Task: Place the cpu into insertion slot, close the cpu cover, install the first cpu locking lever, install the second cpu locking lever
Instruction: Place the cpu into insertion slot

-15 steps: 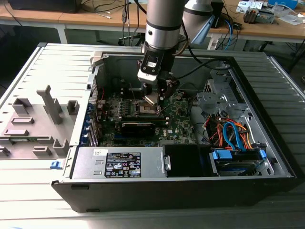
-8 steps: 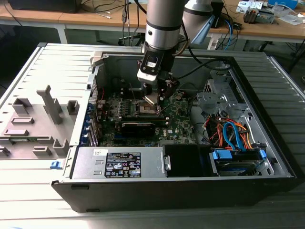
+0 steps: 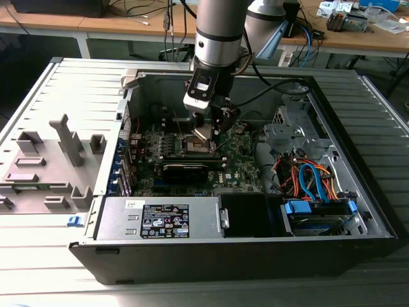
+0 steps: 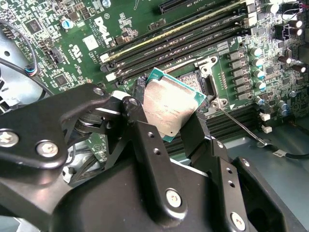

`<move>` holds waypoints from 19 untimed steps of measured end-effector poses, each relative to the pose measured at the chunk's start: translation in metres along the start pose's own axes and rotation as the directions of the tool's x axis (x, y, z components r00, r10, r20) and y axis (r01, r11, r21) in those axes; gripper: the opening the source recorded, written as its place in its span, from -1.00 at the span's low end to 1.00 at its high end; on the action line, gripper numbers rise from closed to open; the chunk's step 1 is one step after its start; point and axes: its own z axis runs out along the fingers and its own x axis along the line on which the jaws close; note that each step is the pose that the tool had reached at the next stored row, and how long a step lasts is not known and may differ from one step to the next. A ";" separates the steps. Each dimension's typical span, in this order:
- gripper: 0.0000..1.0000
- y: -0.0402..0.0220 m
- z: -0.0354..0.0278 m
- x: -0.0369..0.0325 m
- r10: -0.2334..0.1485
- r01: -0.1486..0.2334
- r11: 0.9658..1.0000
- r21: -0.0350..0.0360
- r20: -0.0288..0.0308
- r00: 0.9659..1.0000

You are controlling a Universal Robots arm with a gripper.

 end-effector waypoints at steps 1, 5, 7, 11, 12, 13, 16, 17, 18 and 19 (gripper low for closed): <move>0.09 0.0000 0.0001 0.0000 0.003 -0.003 1.000 0.000 0.000 1.000; 0.09 -0.0001 0.0004 -0.0001 0.008 -0.008 1.000 0.000 0.000 1.000; 0.09 -0.0001 0.0006 -0.0001 0.013 -0.013 1.000 0.000 0.000 1.000; 0.09 -0.0002 0.0009 -0.0002 0.021 -0.021 1.000 0.000 -0.001 1.000; 0.09 -0.0002 0.0010 -0.0002 0.023 -0.023 1.000 0.000 -0.001 1.000; 0.09 -0.0002 0.0011 -0.0003 0.025 -0.025 1.000 0.000 -0.001 1.000; 0.09 -0.0002 0.0013 -0.0003 0.030 -0.030 1.000 0.000 -0.001 1.000; 0.09 -0.0002 0.0014 -0.0003 0.031 -0.031 1.000 0.000 -0.001 1.000; 0.09 -0.0002 0.0014 -0.0003 0.033 -0.033 0.999 0.000 -0.001 0.999; 0.09 -0.0002 0.0015 -0.0004 0.034 -0.034 0.999 0.000 -0.001 0.999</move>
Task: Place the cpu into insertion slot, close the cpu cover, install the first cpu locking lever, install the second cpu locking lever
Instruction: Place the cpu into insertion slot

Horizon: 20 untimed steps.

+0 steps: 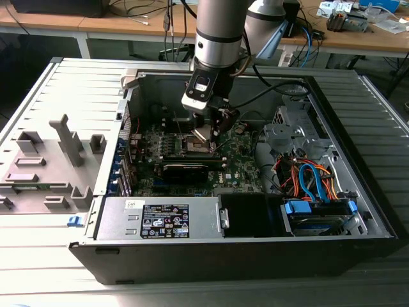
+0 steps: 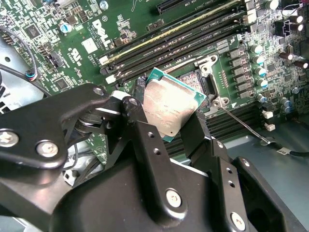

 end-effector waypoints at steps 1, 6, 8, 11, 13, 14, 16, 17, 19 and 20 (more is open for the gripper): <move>0.09 0.0000 0.0001 0.0000 0.001 -0.001 1.000 0.000 0.000 1.000; 0.09 -0.0001 0.0004 -0.0001 0.009 -0.009 1.000 0.000 0.000 1.000; 0.09 -0.0001 0.0005 -0.0001 0.011 -0.011 1.000 0.000 0.000 1.000; 0.09 -0.0001 0.0006 -0.0001 0.015 -0.015 1.000 0.000 0.000 1.000; 0.09 -0.0001 0.0008 -0.0001 0.017 -0.017 1.000 0.000 -0.001 1.000; 0.09 -0.0001 0.0008 -0.0001 0.019 -0.019 1.000 0.000 -0.001 1.000; 0.09 -0.0001 0.0010 -0.0002 0.022 -0.022 1.000 0.000 -0.001 1.000; 0.09 -0.0001 0.0010 -0.0002 0.024 -0.024 1.000 0.000 -0.001 1.000; 0.09 -0.0001 0.0012 -0.0002 0.028 -0.028 1.000 0.000 -0.001 1.000; 0.09 -0.0002 0.0014 -0.0002 0.030 -0.030 1.000 0.000 -0.001 1.000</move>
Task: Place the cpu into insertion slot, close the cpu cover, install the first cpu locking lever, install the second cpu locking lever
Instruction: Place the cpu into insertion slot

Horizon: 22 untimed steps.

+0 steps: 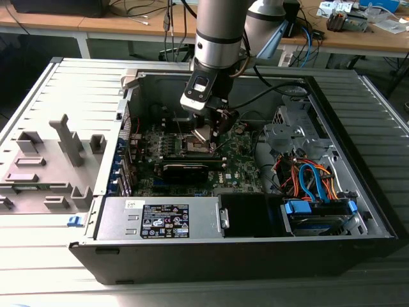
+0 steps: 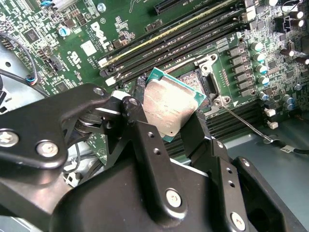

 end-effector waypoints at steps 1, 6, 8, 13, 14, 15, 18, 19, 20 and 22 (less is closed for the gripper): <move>0.09 0.0000 0.0001 0.0000 0.002 -0.002 1.000 0.000 0.000 1.000; 0.09 0.0000 0.0005 -0.0001 0.011 -0.011 1.000 0.000 0.000 1.000; 0.09 0.0000 0.0006 -0.0001 0.014 -0.014 1.000 0.000 0.000 1.000; 0.09 -0.0001 0.0010 -0.0002 0.021 -0.021 1.000 0.000 -0.001 1.000; 0.09 -0.0001 0.0010 -0.0002 0.024 -0.024 1.000 0.000 -0.001 1.000; 0.09 -0.0001 0.0012 -0.0002 0.026 -0.026 1.000 0.000 -0.001 1.000; 0.09 -0.0001 0.0013 -0.0002 0.031 -0.031 1.000 0.000 -0.001 1.000; 0.09 -0.0001 0.0014 -0.0002 0.032 -0.032 0.999 0.000 -0.001 0.999; 0.09 -0.0001 0.0015 -0.0002 0.033 -0.033 0.999 0.000 -0.001 0.999; 0.09 -0.0001 0.0017 -0.0003 0.038 -0.038 0.999 0.000 -0.001 0.999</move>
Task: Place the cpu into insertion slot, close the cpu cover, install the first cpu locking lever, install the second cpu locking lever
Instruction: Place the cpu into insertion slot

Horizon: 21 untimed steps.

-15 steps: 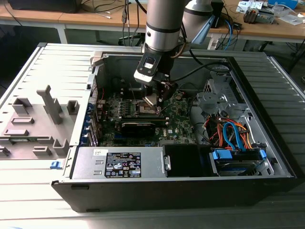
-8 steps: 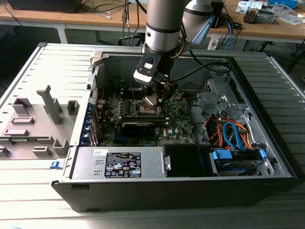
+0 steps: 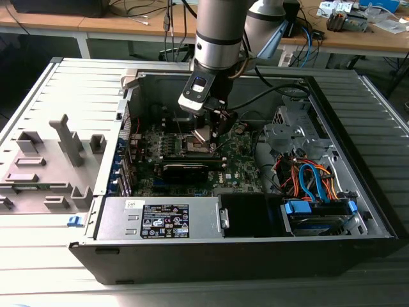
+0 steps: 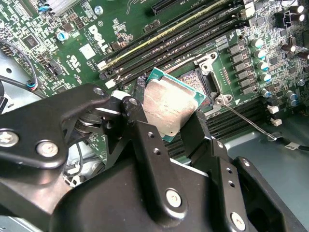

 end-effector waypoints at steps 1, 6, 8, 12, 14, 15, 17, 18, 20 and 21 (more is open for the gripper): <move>0.09 0.0000 0.0001 0.0000 0.001 -0.001 1.000 0.000 0.000 1.000; 0.09 0.0000 0.0004 0.0000 0.009 -0.009 1.000 0.000 0.000 1.000; 0.09 0.0000 0.0005 -0.0001 0.012 -0.012 1.000 0.000 0.000 1.000; 0.09 0.0000 0.0008 -0.0001 0.019 -0.019 1.000 0.000 -0.001 1.000; 0.09 0.0000 0.0010 -0.0001 0.023 -0.023 1.000 0.000 -0.001 1.000; 0.09 0.0000 0.0011 -0.0001 0.026 -0.026 1.000 0.000 -0.001 1.000; 0.09 0.0000 0.0013 -0.0002 0.028 -0.028 1.000 0.000 -0.001 1.000; 0.09 -0.0001 0.0013 -0.0002 0.030 -0.030 1.000 0.000 -0.001 1.000; 0.09 -0.0001 0.0014 -0.0002 0.032 -0.032 0.999 0.000 -0.001 0.999; 0.09 -0.0001 0.0015 -0.0002 0.034 -0.034 0.999 0.000 -0.001 0.999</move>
